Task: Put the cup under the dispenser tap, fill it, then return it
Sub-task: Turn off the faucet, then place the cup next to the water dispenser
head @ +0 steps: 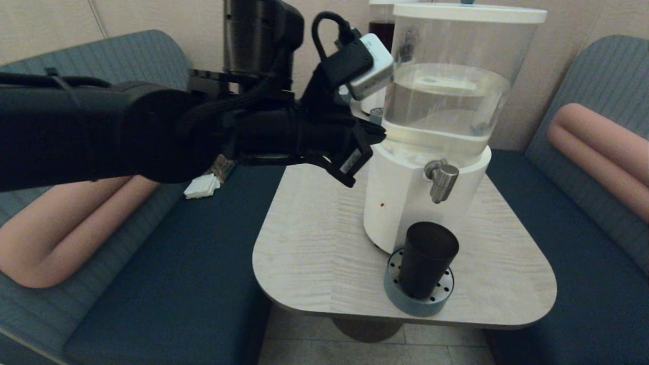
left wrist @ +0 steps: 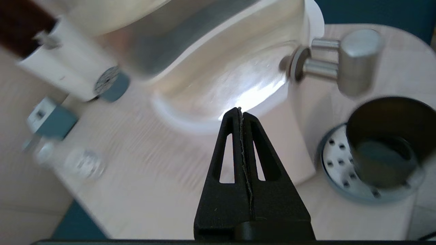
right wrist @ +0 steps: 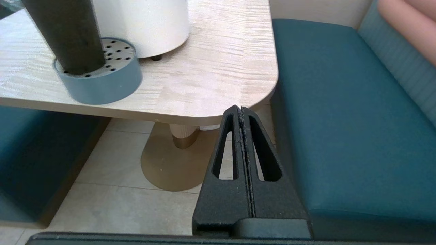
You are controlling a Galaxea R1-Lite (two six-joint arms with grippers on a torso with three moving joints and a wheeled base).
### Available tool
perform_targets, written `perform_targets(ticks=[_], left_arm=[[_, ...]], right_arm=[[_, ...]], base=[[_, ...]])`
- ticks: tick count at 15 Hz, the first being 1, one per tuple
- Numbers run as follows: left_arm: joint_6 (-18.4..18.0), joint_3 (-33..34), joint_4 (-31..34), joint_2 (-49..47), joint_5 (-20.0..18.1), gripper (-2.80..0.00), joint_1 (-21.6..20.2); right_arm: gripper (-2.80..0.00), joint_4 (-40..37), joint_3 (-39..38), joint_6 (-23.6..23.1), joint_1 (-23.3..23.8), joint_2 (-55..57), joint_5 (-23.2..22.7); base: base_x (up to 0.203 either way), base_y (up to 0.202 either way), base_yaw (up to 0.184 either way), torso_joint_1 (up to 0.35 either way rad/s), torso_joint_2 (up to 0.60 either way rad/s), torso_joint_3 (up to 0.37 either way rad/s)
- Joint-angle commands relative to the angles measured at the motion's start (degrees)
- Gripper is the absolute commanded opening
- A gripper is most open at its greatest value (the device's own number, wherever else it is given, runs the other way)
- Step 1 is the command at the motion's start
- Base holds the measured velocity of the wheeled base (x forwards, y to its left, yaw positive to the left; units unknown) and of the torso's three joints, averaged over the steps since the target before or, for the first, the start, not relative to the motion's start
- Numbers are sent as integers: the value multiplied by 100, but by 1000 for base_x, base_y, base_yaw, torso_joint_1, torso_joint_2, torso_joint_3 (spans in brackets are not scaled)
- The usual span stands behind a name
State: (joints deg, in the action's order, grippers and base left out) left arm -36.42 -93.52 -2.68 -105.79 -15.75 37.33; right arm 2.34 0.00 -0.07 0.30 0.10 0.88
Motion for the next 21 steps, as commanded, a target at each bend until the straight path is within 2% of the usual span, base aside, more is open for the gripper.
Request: perform_targets(ticks=[1, 3, 5, 6, 7, 8, 9, 12, 13, 14, 16, 18, 21], left_arm=[[385, 899, -67, 1245, -138, -280, -167], [1374, 2137, -201, 2182, -387, -280, -224], [2110, 3673, -871, 2786, -697, -280, -390], [2348, 4394, -1502, 2901, -896, -280, -513], [2572, 5116, -2489, 2895, -1096, -280, -648], [2751, 5642, -3797, 2726, -1254, -280, -747], [2869, 5912, -4754, 2413, -1364, -280, -806], [3179, 6250, -6934, 845, -1613, -280, -901], [3276, 6291, -7342, 524, -1708, 0, -914], [3364, 6309, -7674, 259, -1829, 0, -923], [3404, 6097, -7859, 63, -2045, 0, -937], [3236, 6025, -7870, -94, -2301, 0, -938], [2976, 5939, -7837, -481, -2480, 0, -906]], right_arm=[[-280, 8, -88, -2, 5, 8, 0], [-280, 3, -79, -2, 5, 8, 0], [-280, 3, -86, -2, 5, 8, 3], [-280, 3, -81, -2, 5, 8, 0], [-280, 4, -79, -2, 5, 8, 7], [-280, 3, -88, -2, 5, 8, 9], [-280, 3, -88, -2, 5, 8, 0], [-280, 11, -88, -2, 5, 8, 0], [-280, 3, -88, -2, 5, 8, 0], [-280, 3, -88, -2, 5, 8, 0], [-280, 3, -79, -2, 5, 8, 1], [-280, 3, -79, -2, 5, 8, 8], [-280, 12, -79, -2, 5, 8, 0]], base=[[0, 0, 0, 0, 0, 0], [0, 0, 0, 0, 0, 0], [0, 0, 0, 0, 0, 0], [0, 0, 0, 0, 0, 0], [0, 0, 0, 0, 0, 0], [0, 0, 0, 0, 0, 0], [0, 0, 0, 0, 0, 0], [0, 0, 0, 0, 0, 0], [0, 0, 0, 0, 0, 0], [0, 0, 0, 0, 0, 0], [0, 0, 0, 0, 0, 0], [0, 0, 0, 0, 0, 0], [0, 0, 0, 0, 0, 0]])
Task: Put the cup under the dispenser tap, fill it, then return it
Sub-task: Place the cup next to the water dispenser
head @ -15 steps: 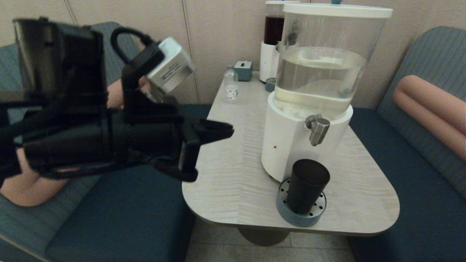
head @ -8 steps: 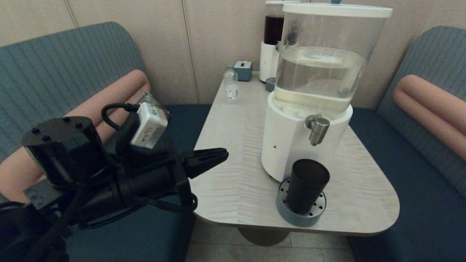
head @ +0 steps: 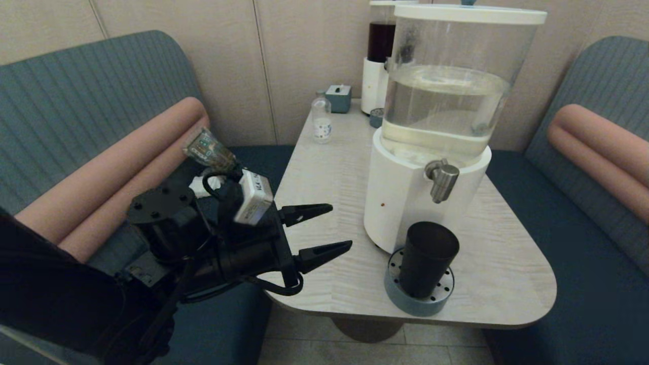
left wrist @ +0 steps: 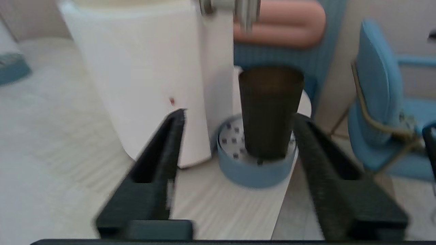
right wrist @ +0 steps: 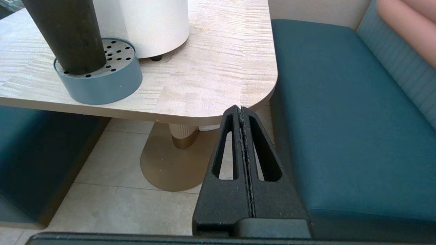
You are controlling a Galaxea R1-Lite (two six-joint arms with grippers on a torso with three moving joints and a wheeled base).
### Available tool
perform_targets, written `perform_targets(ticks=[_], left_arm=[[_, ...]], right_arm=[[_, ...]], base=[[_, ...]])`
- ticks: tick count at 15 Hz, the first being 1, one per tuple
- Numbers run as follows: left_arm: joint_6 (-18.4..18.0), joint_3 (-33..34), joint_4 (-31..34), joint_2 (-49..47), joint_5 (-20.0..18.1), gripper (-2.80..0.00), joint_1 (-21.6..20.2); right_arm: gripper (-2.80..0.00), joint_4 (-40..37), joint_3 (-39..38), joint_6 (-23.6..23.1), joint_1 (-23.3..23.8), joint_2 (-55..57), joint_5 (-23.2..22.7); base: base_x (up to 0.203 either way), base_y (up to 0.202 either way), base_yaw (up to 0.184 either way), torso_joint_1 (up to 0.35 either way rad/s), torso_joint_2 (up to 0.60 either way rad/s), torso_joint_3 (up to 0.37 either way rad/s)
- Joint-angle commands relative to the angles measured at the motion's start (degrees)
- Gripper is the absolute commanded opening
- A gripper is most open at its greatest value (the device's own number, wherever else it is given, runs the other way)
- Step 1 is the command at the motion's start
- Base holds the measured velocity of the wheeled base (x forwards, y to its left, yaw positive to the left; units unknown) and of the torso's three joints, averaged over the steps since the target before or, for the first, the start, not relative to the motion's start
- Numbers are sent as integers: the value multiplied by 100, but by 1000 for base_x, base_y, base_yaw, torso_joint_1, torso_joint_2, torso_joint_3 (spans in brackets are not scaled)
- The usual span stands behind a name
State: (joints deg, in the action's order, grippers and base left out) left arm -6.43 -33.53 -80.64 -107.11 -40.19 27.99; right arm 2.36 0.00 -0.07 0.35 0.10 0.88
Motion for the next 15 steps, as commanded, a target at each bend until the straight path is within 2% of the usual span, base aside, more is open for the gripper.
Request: perform_targets(ticks=[1, 9, 15], left_arm=[[-29, -117, -42, -506, -43, 0, 90], [43, -1271, -57, -1930, -16, 0, 983], [98, -1801, -57, -2425, 3, 0, 1085]], right_arm=[[-280, 1, -87, -1, 0, 8, 1], [-280, 1, -79, -1, 0, 8, 9], [-280, 6, -80, -1, 0, 8, 0]], base=[[0, 0, 0, 0, 0, 0], [0, 0, 0, 0, 0, 0], [0, 0, 0, 0, 0, 0]])
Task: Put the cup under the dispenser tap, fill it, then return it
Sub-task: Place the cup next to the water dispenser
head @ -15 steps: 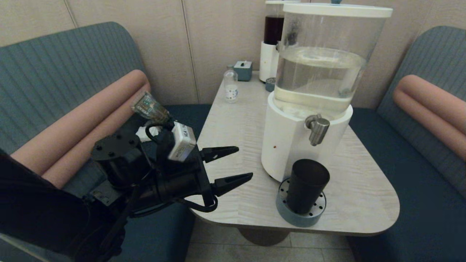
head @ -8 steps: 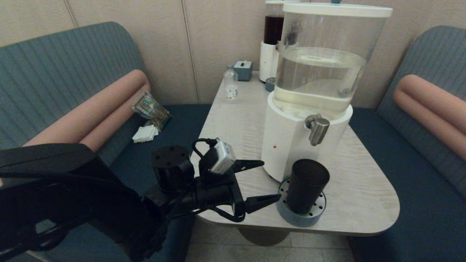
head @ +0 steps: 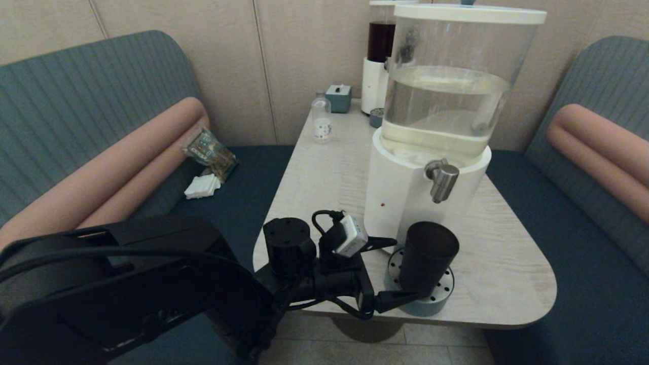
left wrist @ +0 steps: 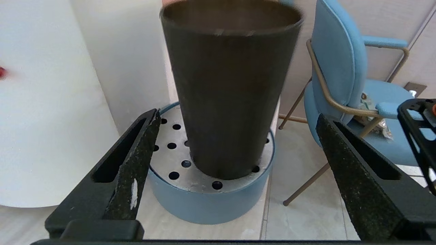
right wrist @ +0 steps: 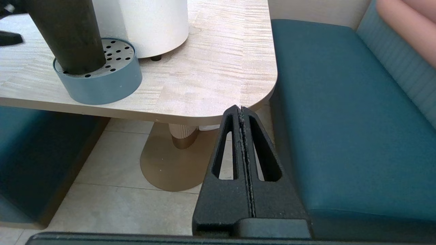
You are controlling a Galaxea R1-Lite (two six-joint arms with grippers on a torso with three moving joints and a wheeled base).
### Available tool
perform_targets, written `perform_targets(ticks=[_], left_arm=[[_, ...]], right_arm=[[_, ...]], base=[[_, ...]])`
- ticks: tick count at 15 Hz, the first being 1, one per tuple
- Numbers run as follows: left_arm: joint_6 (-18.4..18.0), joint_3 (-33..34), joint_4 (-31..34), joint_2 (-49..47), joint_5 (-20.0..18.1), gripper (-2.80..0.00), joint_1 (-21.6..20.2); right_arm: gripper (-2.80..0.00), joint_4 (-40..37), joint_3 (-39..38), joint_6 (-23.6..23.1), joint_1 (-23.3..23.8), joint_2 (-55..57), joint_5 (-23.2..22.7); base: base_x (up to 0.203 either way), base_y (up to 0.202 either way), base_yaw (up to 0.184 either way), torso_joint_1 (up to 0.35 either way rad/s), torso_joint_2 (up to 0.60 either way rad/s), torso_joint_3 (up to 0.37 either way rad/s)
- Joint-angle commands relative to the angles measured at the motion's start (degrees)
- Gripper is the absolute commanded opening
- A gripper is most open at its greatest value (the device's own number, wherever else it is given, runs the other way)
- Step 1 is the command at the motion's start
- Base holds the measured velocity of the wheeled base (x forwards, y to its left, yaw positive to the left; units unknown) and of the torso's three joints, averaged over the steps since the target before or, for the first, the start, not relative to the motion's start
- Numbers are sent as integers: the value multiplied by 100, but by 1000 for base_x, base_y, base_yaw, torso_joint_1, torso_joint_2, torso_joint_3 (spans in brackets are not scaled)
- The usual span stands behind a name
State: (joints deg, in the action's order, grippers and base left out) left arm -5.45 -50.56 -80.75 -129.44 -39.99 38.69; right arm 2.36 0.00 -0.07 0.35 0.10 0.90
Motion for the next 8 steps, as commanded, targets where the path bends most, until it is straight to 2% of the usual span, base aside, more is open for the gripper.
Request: perform_targets(ticks=[1, 5, 8], left_arm=[[5, -147, -46, -245, 2, 0, 40], [34, -448, -46, -450, 54, 0, 85], [60, -666, -67, -593, 261, 0, 101]], right_arm=[[-280, 1, -79, -1, 0, 8, -2], [-280, 1, -88, -1, 0, 8, -2], [-280, 1, -79, -1, 0, 8, 1]], base=[[0, 0, 0, 0, 0, 0], [0, 0, 0, 0, 0, 0], [0, 0, 0, 0, 0, 0]])
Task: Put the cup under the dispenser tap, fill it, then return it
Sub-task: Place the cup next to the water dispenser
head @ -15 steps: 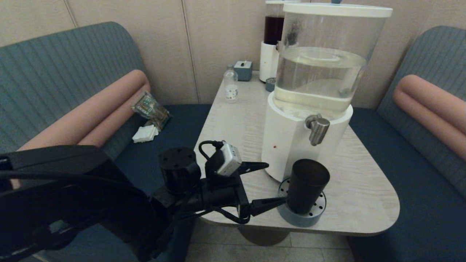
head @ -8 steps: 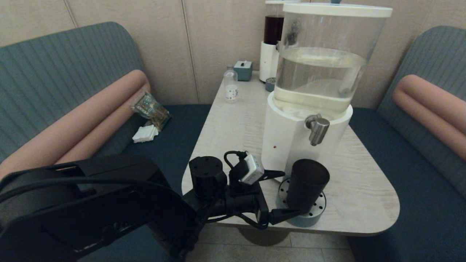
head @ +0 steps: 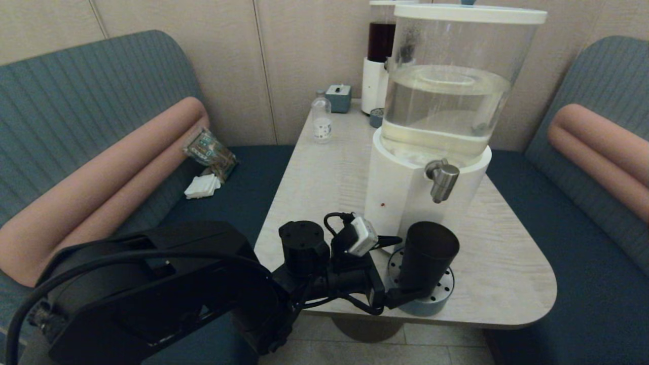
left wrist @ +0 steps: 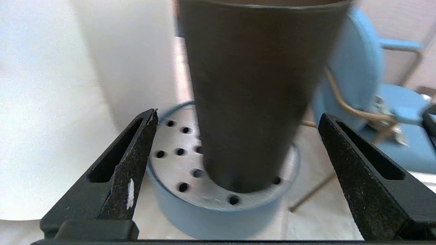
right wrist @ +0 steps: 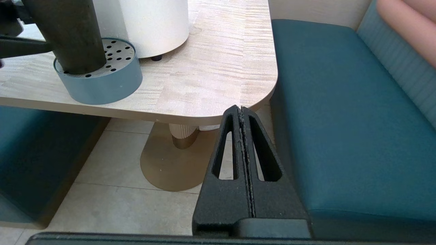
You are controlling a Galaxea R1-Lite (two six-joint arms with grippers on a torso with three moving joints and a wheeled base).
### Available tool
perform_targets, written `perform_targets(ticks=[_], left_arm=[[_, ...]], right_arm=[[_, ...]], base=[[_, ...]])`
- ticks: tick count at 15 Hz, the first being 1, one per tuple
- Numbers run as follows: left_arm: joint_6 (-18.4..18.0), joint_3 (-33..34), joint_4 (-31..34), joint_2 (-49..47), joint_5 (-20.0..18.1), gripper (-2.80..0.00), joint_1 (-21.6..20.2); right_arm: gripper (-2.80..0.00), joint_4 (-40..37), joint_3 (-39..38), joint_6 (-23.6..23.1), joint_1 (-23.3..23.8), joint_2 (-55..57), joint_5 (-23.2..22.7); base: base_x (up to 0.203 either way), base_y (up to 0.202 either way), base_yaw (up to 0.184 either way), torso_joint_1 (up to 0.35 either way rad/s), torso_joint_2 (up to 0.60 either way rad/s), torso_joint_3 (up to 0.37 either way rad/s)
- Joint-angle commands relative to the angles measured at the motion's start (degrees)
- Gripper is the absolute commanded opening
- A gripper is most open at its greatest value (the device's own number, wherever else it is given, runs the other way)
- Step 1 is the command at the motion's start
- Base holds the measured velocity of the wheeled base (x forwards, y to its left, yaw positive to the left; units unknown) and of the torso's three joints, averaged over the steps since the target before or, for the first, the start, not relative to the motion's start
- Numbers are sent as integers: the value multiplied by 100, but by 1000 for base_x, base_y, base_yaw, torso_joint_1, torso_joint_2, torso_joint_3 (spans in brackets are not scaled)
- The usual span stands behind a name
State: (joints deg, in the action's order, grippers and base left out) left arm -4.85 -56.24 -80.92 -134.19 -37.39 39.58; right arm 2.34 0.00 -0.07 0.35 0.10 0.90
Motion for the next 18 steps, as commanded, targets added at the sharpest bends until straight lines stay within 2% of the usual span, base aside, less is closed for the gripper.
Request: perform_targets(ticks=[1, 8, 14, 15, 18], left_arm=[[2, -164, -50, -155, 3, 0, 25], [2, -724, -44, -506, 141, 0, 271], [19, -1009, -64, -667, 279, 0, 304], [19, -1070, -69, -726, 393, -280, 312], [99, -1161, -98, -749, 513, -280, 348]], right_arm=[[-280, 3, -87, -1, 0, 8, -2], [-280, 3, -88, -1, 0, 8, -2], [-280, 3, -88, -1, 0, 8, -2], [-280, 3, -81, -1, 0, 8, -2], [-280, 3, -88, -1, 0, 8, -2]], base=[[0, 0, 0, 0, 0, 0], [0, 0, 0, 0, 0, 0], [0, 0, 0, 0, 0, 0], [0, 0, 0, 0, 0, 0], [0, 0, 0, 0, 0, 0]])
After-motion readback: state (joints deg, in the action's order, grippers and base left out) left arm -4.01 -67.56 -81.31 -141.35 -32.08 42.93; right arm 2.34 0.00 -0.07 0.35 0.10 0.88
